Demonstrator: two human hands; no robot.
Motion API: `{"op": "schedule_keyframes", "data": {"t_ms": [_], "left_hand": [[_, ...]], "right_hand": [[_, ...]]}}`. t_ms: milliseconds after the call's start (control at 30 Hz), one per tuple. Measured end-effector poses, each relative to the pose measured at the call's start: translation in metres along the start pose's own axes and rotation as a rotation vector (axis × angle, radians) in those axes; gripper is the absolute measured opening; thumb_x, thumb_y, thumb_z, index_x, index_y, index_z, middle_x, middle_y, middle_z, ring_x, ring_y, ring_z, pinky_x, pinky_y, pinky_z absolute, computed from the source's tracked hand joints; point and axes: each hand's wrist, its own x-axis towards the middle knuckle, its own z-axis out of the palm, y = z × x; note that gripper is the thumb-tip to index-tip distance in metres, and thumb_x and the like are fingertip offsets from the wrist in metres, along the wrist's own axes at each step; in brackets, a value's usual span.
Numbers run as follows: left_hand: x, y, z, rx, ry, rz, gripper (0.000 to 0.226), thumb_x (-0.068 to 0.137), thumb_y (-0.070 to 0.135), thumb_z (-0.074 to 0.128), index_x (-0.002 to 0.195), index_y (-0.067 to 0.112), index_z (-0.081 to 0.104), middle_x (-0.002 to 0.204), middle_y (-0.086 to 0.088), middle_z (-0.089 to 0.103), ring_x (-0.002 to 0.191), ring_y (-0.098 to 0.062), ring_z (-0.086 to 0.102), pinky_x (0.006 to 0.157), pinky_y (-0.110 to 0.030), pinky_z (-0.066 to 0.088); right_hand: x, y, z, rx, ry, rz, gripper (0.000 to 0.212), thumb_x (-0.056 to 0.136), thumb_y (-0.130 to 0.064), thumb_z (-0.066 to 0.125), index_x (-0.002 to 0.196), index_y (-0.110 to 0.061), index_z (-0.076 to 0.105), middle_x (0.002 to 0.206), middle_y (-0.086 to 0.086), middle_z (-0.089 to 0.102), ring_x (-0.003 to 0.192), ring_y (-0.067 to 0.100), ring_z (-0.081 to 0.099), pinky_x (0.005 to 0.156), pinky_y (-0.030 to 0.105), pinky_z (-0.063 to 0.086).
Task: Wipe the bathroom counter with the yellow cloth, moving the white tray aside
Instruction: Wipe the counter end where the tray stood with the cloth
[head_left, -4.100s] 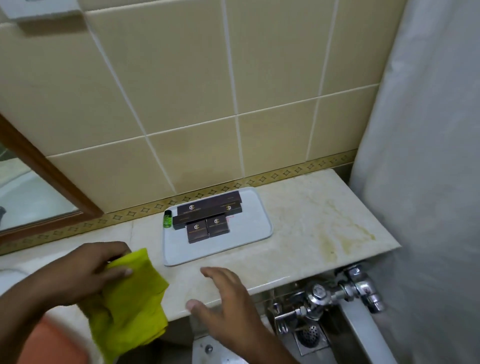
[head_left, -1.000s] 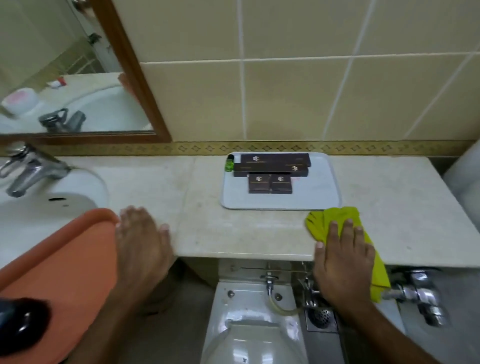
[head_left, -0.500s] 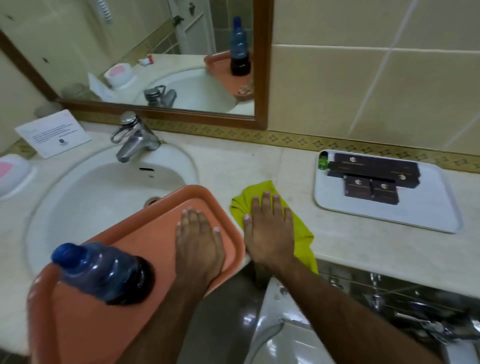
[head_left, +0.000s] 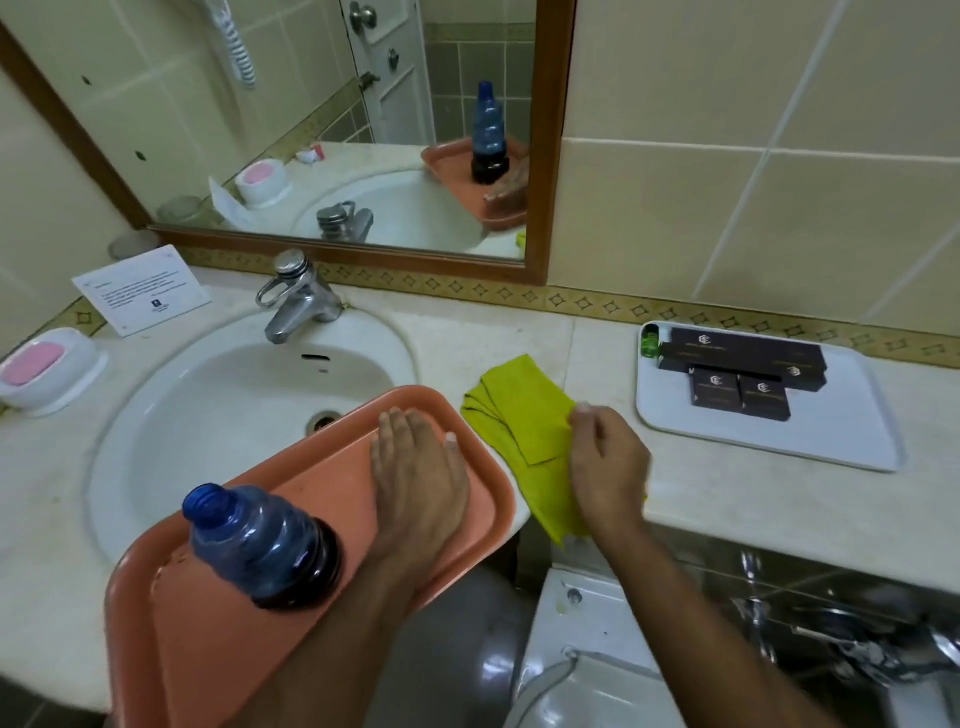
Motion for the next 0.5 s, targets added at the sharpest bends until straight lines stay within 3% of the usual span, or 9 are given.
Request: {"op": "schedule_keyframes", "data": {"t_ms": [33, 100, 133, 200, 367, 433, 500], "left_hand": [[0.011, 0.008, -0.006, -0.009, 0.087, 0.034, 0.058, 0.098, 0.033, 0.034, 0.142, -0.006, 0.036, 0.15, -0.025, 0.039, 0.142, -0.036, 0.03, 0.119, -0.046, 0.021], [0.041, 0.029, -0.013, 0.001, 0.17, 0.117, 0.048, 0.097, 0.032, 0.039, 0.129, -0.002, 0.05, 0.134, -0.022, 0.056, 0.127, -0.036, 0.048, 0.109, -0.047, 0.035], [0.057, 0.042, -0.015, 0.004, 0.136, 0.136, 0.041, 0.095, 0.032, 0.042, 0.119, 0.001, 0.055, 0.124, -0.021, 0.062, 0.116, -0.036, 0.055, 0.1, -0.046, 0.041], [0.087, 0.064, -0.013, 0.036, -0.023, 0.134, 0.035, 0.092, 0.032, 0.046, 0.109, 0.004, 0.059, 0.113, -0.019, 0.066, 0.105, -0.038, 0.059, 0.088, -0.045, 0.046], [0.124, 0.077, 0.001, 0.009, -0.407, 0.068, 0.03, 0.079, 0.025, 0.064, 0.103, 0.007, 0.065, 0.112, -0.014, 0.067, 0.102, -0.033, 0.062, 0.079, -0.037, 0.051], [0.127, 0.082, -0.009, -0.036, -0.476, 0.16, 0.024, 0.079, 0.022, 0.066, 0.097, 0.006, 0.067, 0.105, -0.013, 0.068, 0.095, -0.029, 0.063, 0.073, -0.034, 0.051], [0.121, 0.092, -0.029, -0.07, -0.49, 0.351, 0.022, 0.084, 0.027, 0.065, 0.099, 0.011, 0.064, 0.105, -0.008, 0.065, 0.096, -0.025, 0.06, 0.075, -0.033, 0.047]], "right_hand": [[-0.011, 0.007, -0.01, -0.037, 0.158, 0.039, 0.033, 0.098, -0.039, 0.046, 0.083, -0.015, 0.064, 0.079, 0.009, 0.068, 0.078, 0.028, 0.062, 0.068, 0.035, 0.045], [-0.031, 0.018, -0.019, -0.03, 0.329, 0.263, 0.033, 0.091, -0.041, 0.055, 0.103, -0.012, 0.066, 0.1, 0.015, 0.07, 0.098, 0.036, 0.064, 0.085, 0.043, 0.05], [-0.039, 0.025, -0.017, -0.019, 0.344, 0.422, 0.042, 0.089, -0.041, 0.062, 0.113, -0.006, 0.063, 0.109, 0.021, 0.069, 0.108, 0.039, 0.062, 0.093, 0.047, 0.049], [-0.046, 0.035, -0.01, 0.043, 0.295, 0.627, 0.059, 0.084, -0.039, 0.074, 0.119, 0.006, 0.058, 0.115, 0.03, 0.066, 0.111, 0.043, 0.063, 0.094, 0.051, 0.049], [-0.042, 0.029, 0.0, 0.245, 0.291, 0.733, 0.078, 0.068, -0.044, 0.088, 0.113, 0.009, 0.054, 0.111, 0.027, 0.066, 0.097, 0.038, 0.069, 0.085, 0.046, 0.057], [-0.034, 0.022, 0.0, 0.29, 0.342, 0.848, 0.095, 0.06, -0.047, 0.092, 0.124, 0.007, 0.047, 0.126, 0.028, 0.06, 0.107, 0.039, 0.065, 0.086, 0.043, 0.053], [-0.03, 0.011, -0.005, 0.388, 0.366, 1.026, 0.113, 0.055, -0.048, 0.094, 0.136, 0.001, 0.034, 0.14, 0.025, 0.049, 0.116, 0.04, 0.06, 0.092, 0.054, 0.05]]}}
